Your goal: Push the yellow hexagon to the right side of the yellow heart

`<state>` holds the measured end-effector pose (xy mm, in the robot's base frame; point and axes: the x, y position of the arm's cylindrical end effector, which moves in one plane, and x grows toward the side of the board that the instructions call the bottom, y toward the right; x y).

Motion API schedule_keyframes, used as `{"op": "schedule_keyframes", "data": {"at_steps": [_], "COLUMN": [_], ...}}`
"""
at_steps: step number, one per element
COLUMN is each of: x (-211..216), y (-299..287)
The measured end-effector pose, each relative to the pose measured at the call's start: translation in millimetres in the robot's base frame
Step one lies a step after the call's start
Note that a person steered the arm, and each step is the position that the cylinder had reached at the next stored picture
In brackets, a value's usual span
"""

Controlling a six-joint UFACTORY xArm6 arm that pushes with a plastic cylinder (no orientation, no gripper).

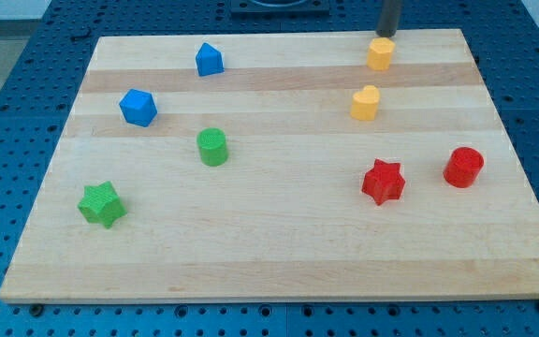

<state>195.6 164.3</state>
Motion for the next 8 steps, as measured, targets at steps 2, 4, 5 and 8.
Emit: {"op": "schedule_keyframes", "data": {"at_steps": [2,4,5,8], "x": [51,113,115,116], "y": [-17,-17,-17,-12]}}
